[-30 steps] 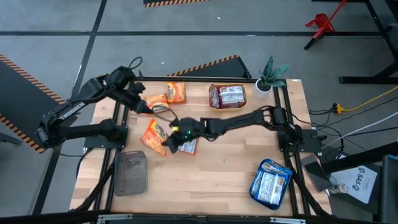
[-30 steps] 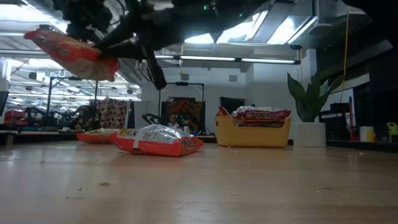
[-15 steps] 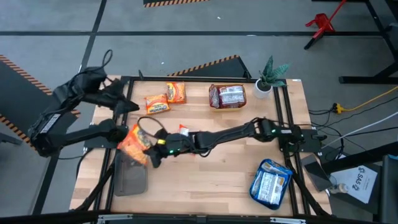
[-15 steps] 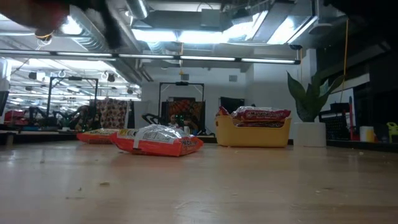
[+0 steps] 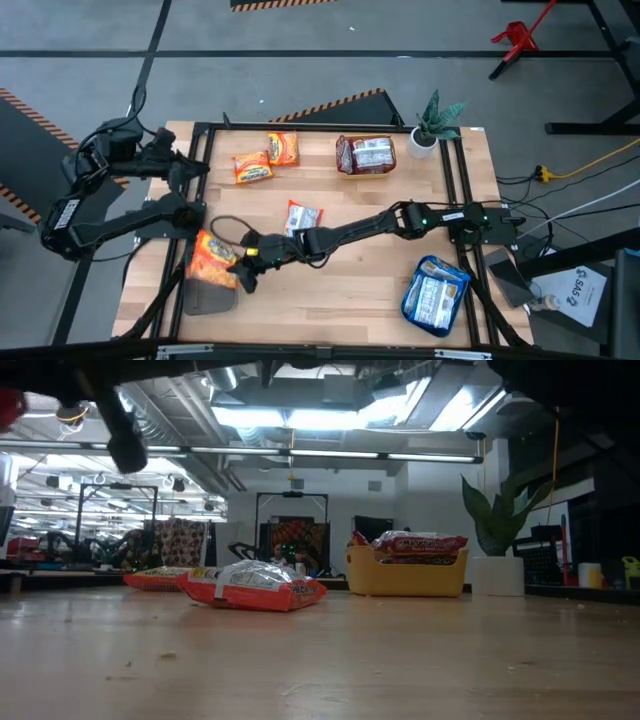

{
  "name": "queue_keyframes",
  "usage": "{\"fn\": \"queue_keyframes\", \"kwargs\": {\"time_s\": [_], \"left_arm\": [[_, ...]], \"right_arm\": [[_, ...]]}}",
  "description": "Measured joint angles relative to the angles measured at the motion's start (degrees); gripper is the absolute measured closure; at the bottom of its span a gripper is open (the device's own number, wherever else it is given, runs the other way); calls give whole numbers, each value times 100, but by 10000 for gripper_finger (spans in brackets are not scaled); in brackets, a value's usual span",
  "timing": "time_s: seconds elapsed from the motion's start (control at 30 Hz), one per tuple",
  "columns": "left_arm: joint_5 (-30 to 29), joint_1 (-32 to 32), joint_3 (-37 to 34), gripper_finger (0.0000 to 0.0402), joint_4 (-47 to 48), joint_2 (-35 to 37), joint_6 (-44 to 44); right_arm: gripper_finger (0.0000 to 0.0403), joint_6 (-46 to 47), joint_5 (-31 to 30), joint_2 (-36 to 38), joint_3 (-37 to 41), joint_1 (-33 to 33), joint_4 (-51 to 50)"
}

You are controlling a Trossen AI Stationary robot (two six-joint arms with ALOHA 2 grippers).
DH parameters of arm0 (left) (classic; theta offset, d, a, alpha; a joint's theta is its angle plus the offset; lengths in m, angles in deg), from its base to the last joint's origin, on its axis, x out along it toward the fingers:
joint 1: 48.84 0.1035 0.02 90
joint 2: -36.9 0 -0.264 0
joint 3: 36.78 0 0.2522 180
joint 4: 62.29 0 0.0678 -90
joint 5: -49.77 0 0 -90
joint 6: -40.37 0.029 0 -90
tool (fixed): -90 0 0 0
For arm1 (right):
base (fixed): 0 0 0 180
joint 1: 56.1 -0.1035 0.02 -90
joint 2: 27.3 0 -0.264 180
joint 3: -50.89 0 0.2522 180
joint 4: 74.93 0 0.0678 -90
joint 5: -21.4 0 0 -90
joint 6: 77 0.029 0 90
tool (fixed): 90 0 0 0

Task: Sort Maruchan noodles
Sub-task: Put the orange noodle pack into the black bin

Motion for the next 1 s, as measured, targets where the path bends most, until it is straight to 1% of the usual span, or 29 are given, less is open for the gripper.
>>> {"fn": "queue_keyframes", "kwargs": {"time_s": [0.13,0.2,0.37,0.57,0.63,0.77,0.87,1.0], "left_arm": [[-46,0,-2,277,5,-5,-69],[-63,2,-2,277,5,-2,-140],[-50,2,-2,277,2,-7,-166],[-151,2,-4,277,2,-4,-289],[-191,2,-4,277,2,-4,-290],[-340,2,-4,277,1,-4,-296],[-377,2,-4,277,2,-4,-302],[-302,0,-4,277,58,-4,-334]], "right_arm": [[403,-57,60,-179,-2,-57,237],[403,-40,87,-337,-32,-57,593],[403,-99,127,-416,-50,-50,794],[397,-669,-72,-419,-57,-50,1038],[390,-697,-48,-423,-57,-22,1048],[355,-707,320,-518,-70,106,1213],[312,-691,574,-667,-62,191,1389],[252,-525,689,-716,-57,297,1335]]}}
